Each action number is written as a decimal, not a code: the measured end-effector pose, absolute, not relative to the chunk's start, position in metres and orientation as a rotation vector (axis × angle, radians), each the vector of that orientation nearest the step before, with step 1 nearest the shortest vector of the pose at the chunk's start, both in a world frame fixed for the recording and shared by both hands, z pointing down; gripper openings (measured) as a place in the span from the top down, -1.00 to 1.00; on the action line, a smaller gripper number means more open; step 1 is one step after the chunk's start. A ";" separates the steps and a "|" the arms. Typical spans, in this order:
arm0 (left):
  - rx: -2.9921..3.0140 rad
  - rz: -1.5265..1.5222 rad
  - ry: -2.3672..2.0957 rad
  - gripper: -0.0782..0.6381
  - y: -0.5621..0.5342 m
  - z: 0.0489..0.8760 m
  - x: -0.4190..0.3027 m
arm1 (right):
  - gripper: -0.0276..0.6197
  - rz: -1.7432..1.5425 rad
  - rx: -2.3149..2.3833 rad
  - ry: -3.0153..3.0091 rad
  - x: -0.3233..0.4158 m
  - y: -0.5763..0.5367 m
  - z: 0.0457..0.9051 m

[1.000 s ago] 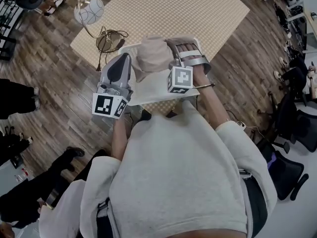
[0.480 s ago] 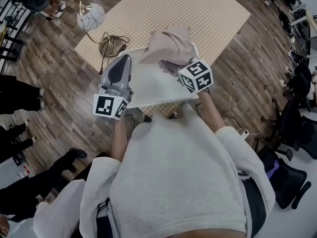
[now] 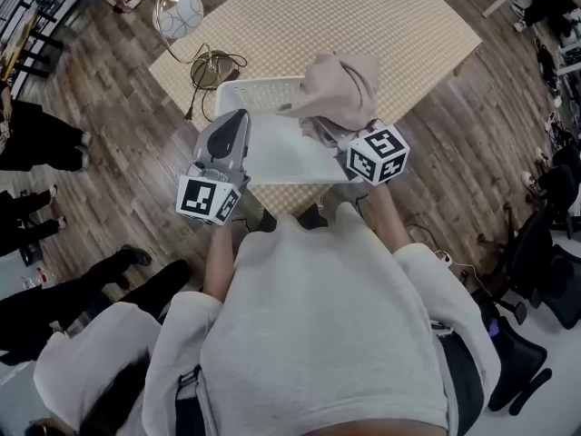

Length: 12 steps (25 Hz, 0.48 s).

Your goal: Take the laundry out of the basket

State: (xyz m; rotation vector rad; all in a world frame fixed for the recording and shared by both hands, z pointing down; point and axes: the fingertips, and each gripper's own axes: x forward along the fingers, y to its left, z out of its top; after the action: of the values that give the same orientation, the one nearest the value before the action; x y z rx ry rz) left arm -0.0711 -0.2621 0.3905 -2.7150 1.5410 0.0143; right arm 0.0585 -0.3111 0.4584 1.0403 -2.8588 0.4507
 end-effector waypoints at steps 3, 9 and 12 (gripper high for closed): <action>-2.727 0.008 1.540 0.76 -0.256 0.394 -0.065 | 0.15 0.450 1.029 -2.874 0.060 -0.299 0.458; -2.753 0.032 1.473 0.76 -0.247 0.387 -0.052 | 0.15 0.449 1.030 -2.903 0.063 -0.274 0.449; -2.767 0.045 1.457 0.76 -0.235 0.389 -0.052 | 0.15 0.442 1.039 -2.907 0.062 -0.258 0.444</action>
State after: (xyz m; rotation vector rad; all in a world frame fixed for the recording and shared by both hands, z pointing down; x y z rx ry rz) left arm -0.0522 -0.2348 0.3890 -2.7668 1.4574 0.0445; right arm 0.0617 -0.2580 0.4439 1.0387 -2.9073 0.4420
